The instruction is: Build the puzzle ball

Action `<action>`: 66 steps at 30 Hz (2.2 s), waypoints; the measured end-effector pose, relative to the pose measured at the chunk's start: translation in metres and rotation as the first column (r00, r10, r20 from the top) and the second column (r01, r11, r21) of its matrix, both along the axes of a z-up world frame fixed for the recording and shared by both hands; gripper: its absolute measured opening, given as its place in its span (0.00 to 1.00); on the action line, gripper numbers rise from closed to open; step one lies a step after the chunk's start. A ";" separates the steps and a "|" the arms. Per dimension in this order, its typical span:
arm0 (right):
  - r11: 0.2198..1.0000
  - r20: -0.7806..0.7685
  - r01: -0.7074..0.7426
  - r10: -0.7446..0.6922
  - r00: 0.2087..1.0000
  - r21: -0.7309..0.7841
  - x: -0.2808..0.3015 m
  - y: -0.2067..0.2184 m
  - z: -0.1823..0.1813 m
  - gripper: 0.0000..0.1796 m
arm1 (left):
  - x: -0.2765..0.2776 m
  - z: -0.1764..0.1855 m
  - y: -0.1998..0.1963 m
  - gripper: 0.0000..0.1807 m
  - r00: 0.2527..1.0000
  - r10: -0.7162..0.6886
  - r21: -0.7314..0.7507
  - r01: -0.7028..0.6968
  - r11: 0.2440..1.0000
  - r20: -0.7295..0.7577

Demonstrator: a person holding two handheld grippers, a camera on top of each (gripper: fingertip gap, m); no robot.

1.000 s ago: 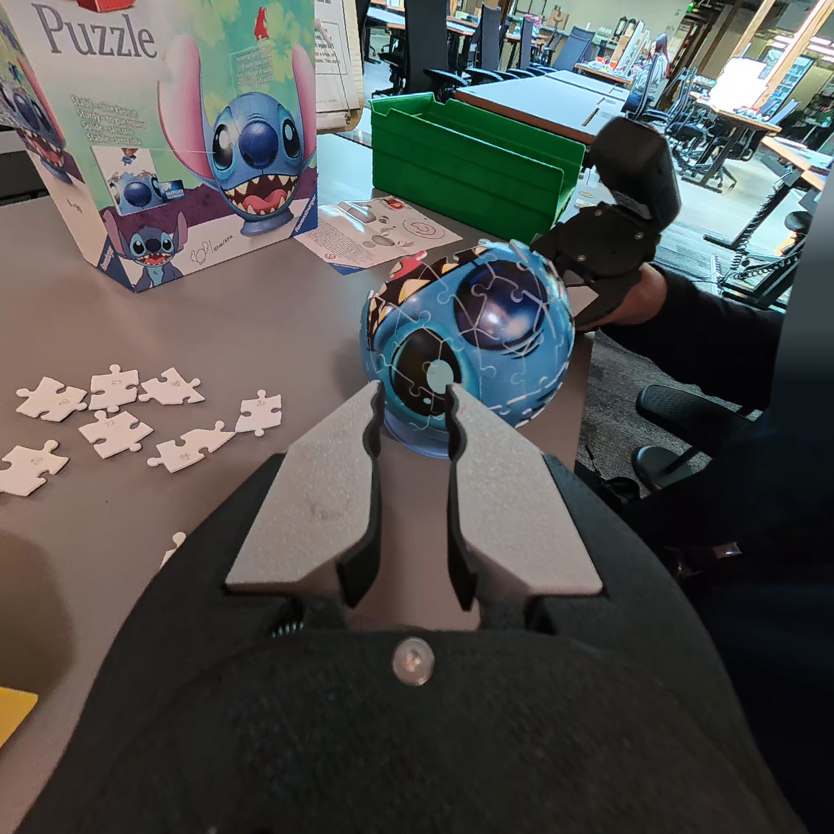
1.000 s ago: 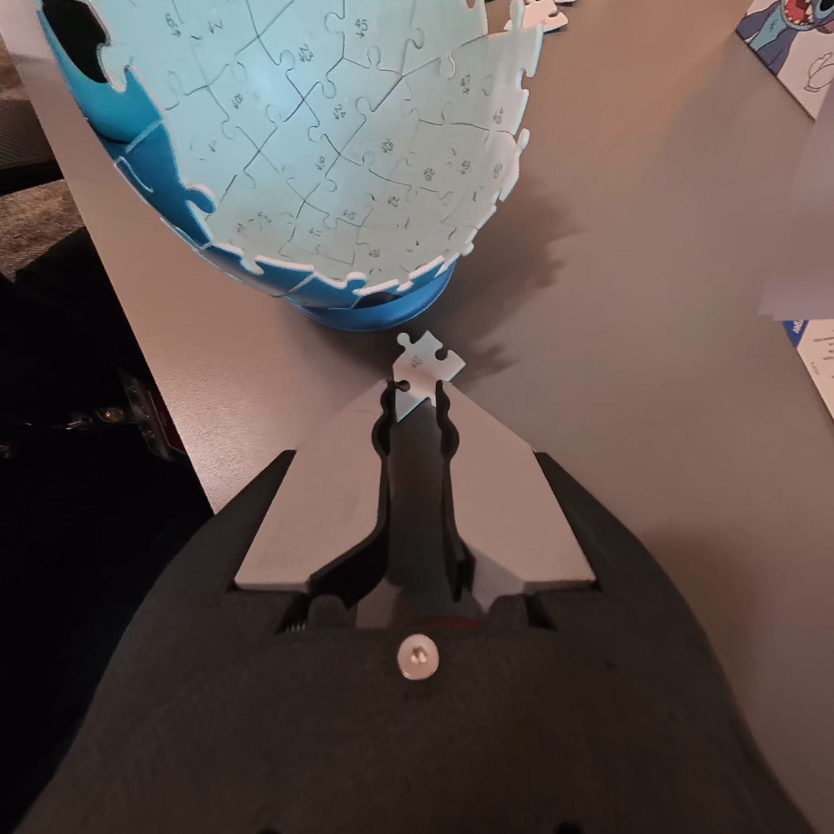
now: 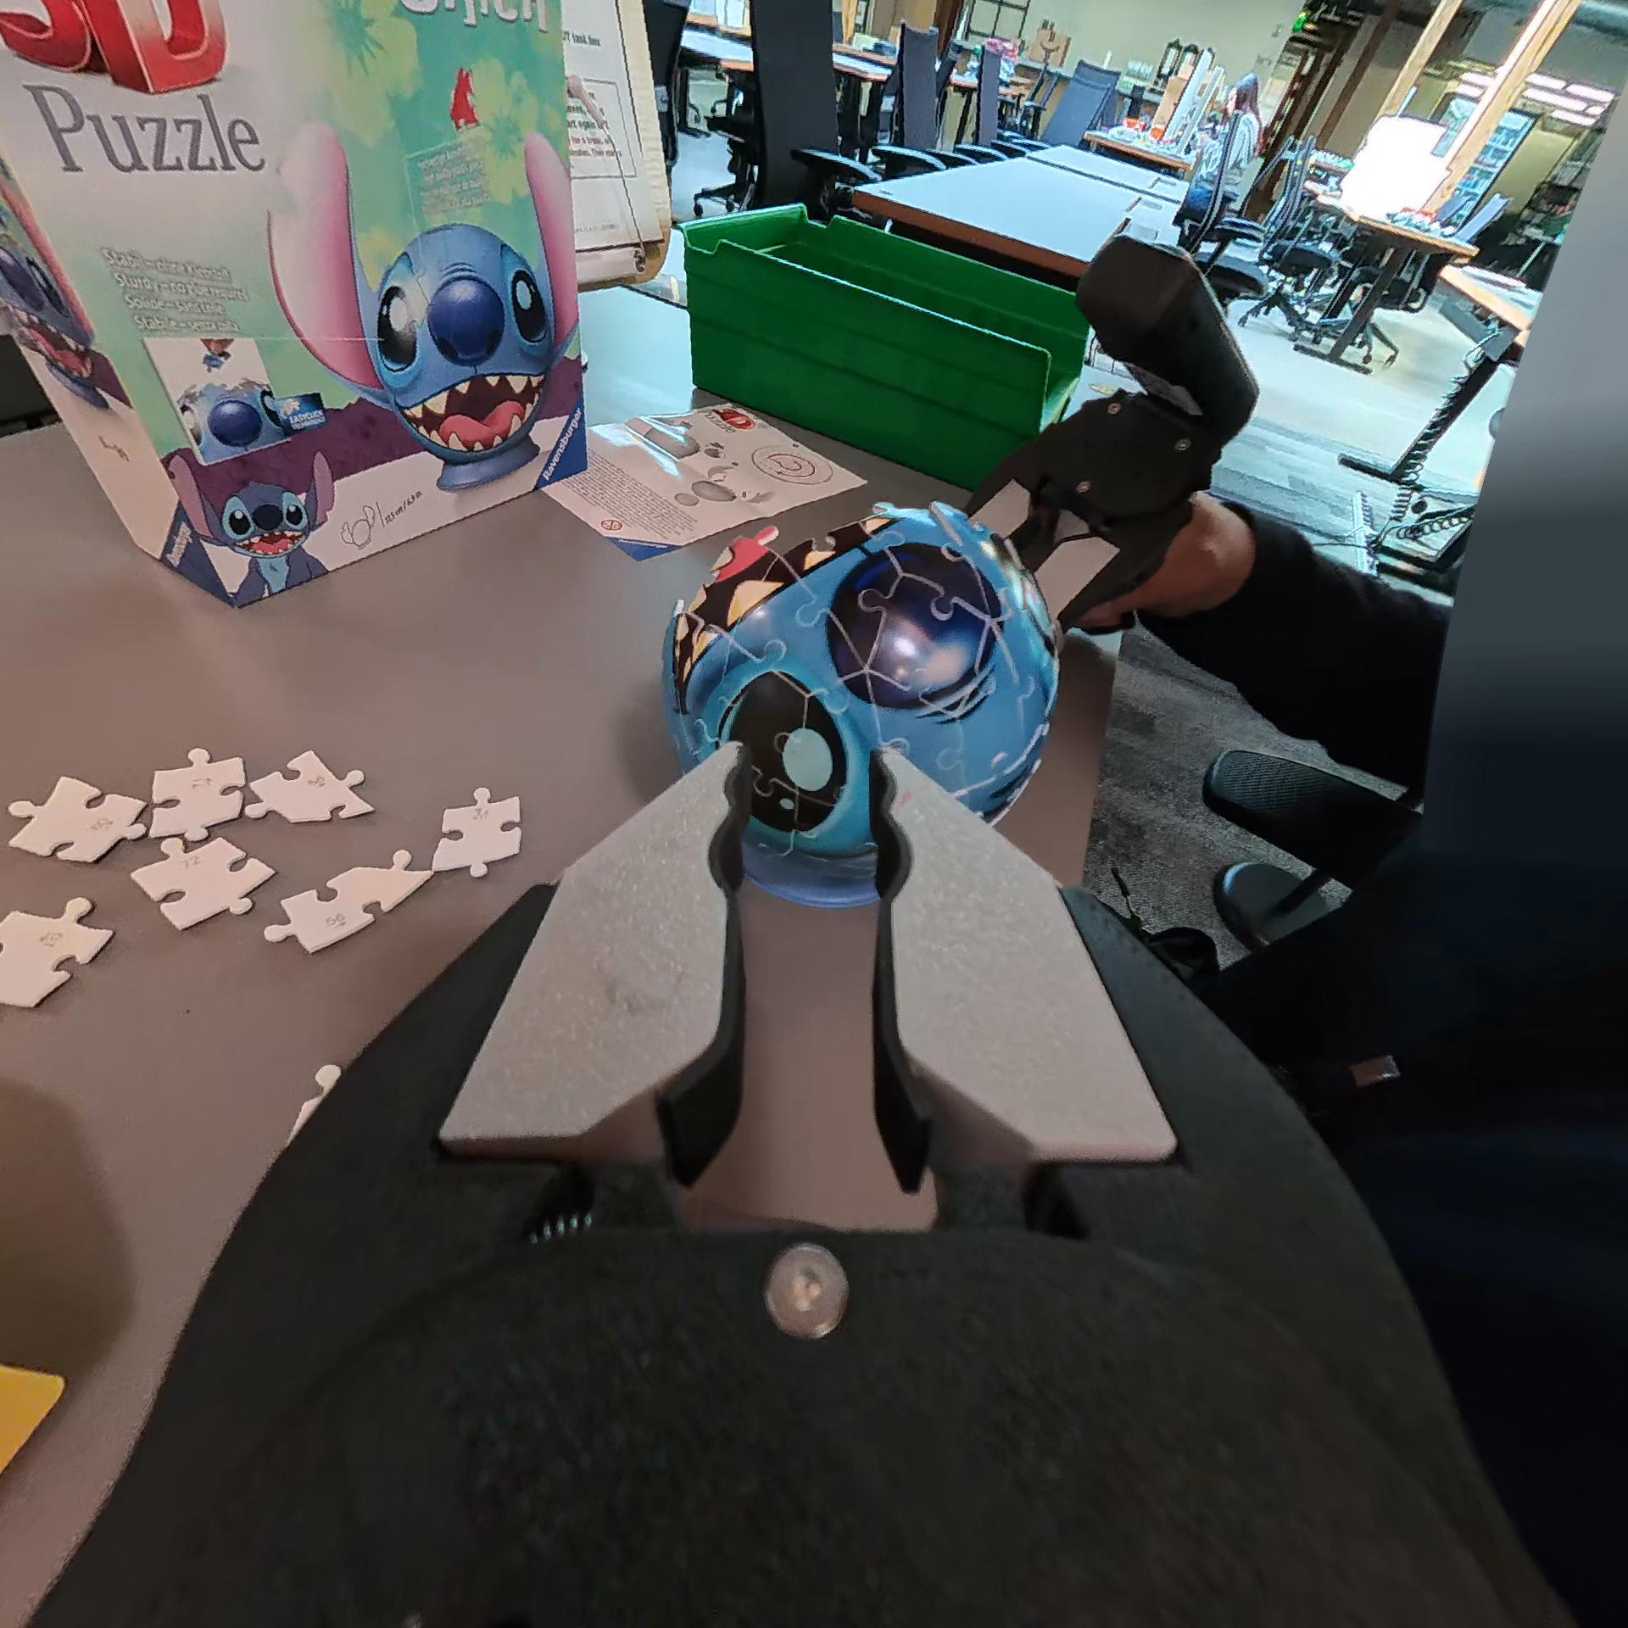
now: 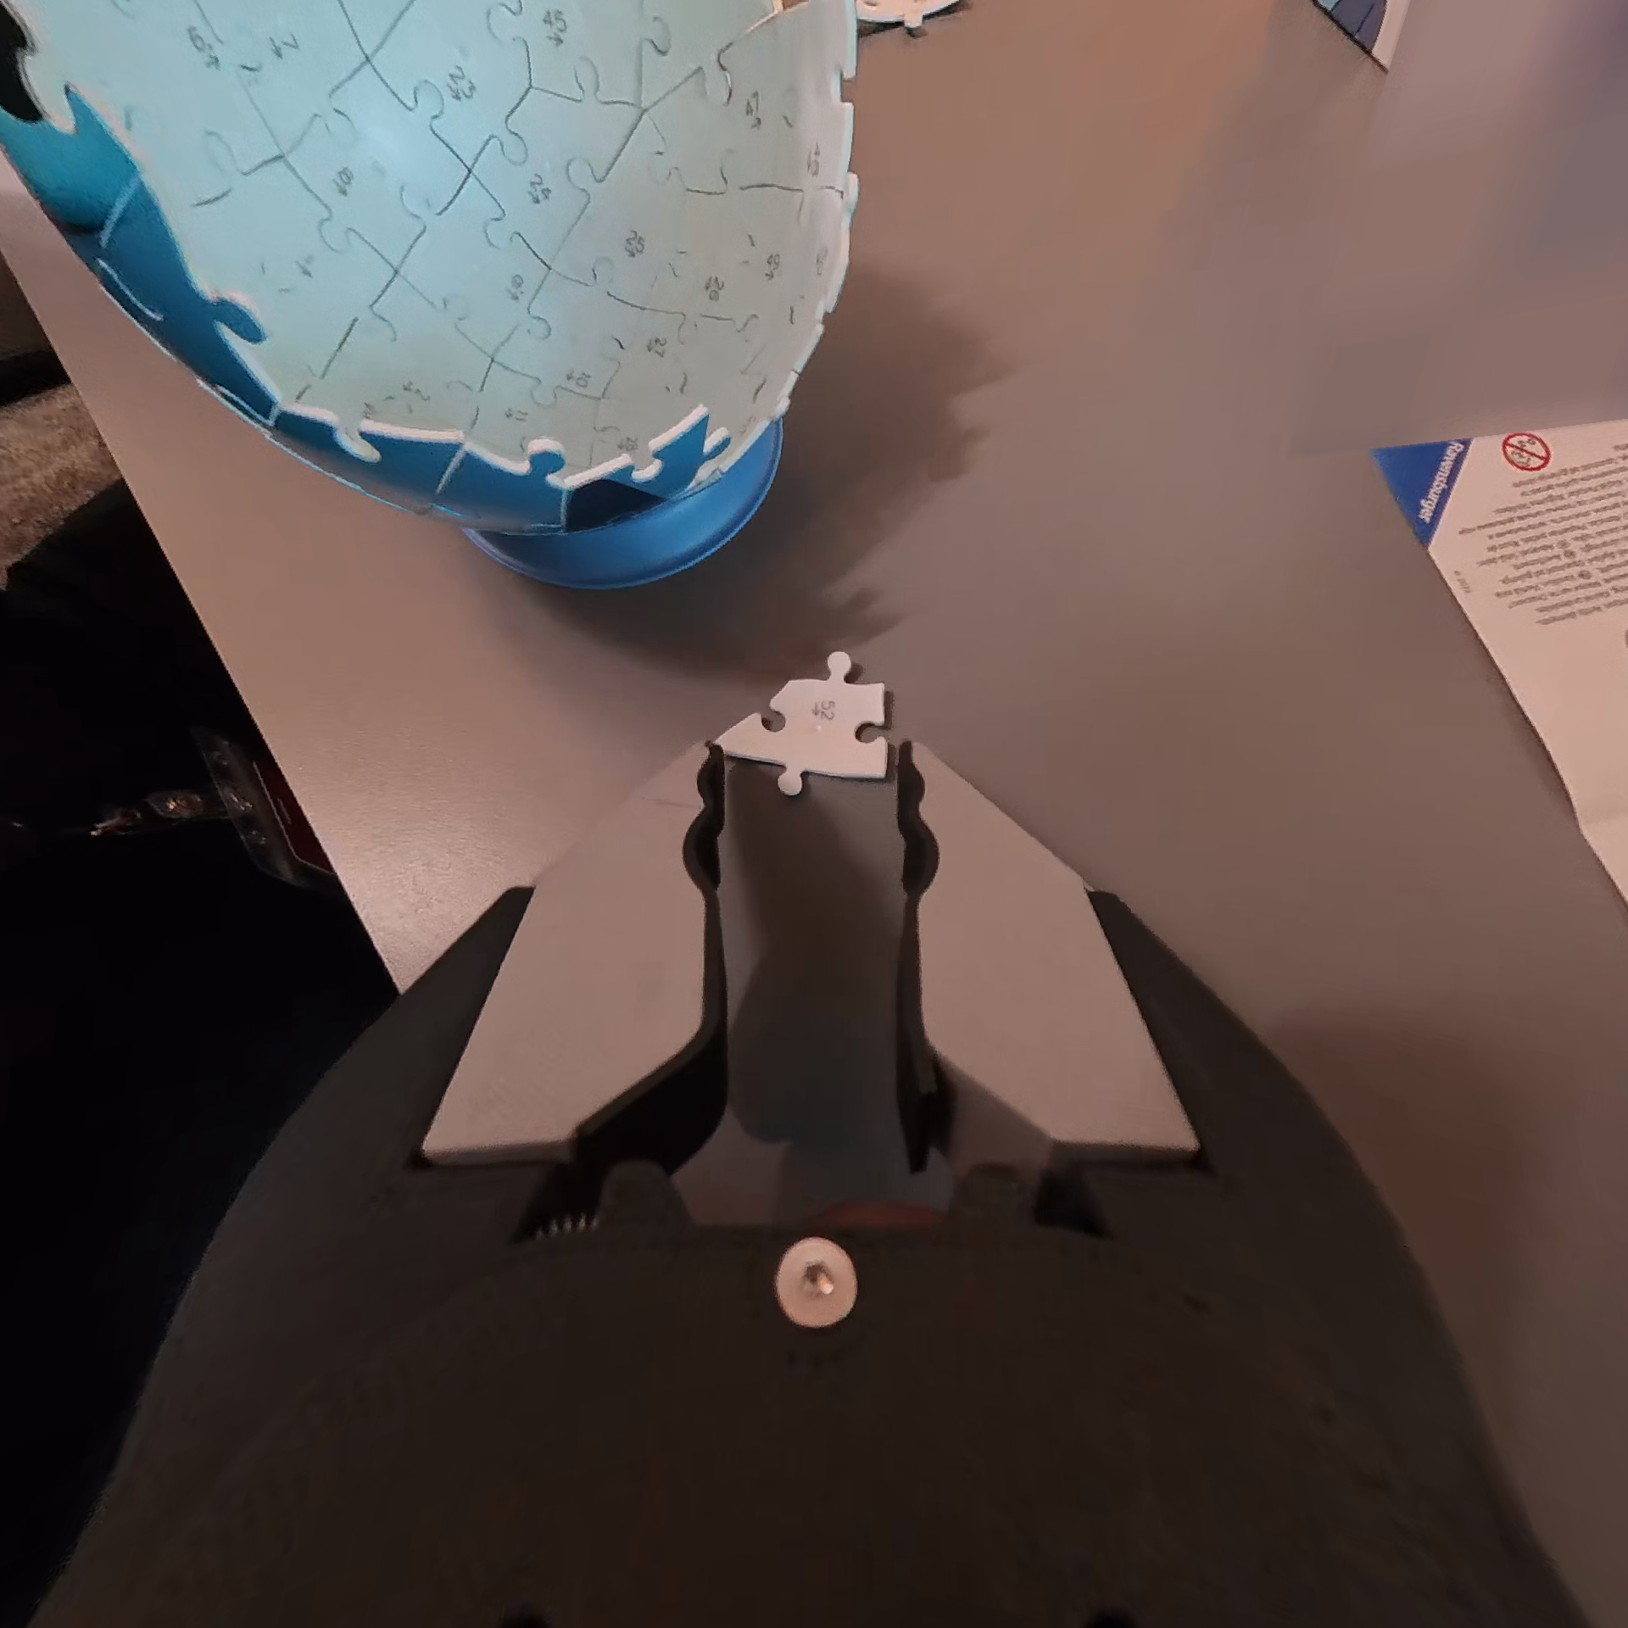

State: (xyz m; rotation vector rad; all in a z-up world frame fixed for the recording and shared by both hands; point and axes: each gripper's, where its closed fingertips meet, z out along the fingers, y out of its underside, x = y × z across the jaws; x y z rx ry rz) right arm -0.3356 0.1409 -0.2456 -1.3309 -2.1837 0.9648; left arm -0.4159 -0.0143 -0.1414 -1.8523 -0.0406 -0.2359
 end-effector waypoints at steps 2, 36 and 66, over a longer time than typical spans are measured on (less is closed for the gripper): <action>1.000 0.014 -0.015 0.015 1.000 0.016 0.000 0.000 -0.002 0.21 | 0.000 -0.001 0.000 0.13 1.000 0.001 0.001 -0.001 1.000 0.003; 0.979 -0.132 0.018 0.009 0.991 0.201 -0.021 0.018 0.053 0.21 | -0.015 0.058 0.039 0.13 0.998 -0.014 -0.031 0.015 0.999 0.054; 0.872 -0.450 0.085 0.163 0.878 0.483 -0.066 0.001 0.153 0.21 | 0.006 0.048 0.166 0.25 0.876 -0.295 -0.211 0.393 0.895 0.381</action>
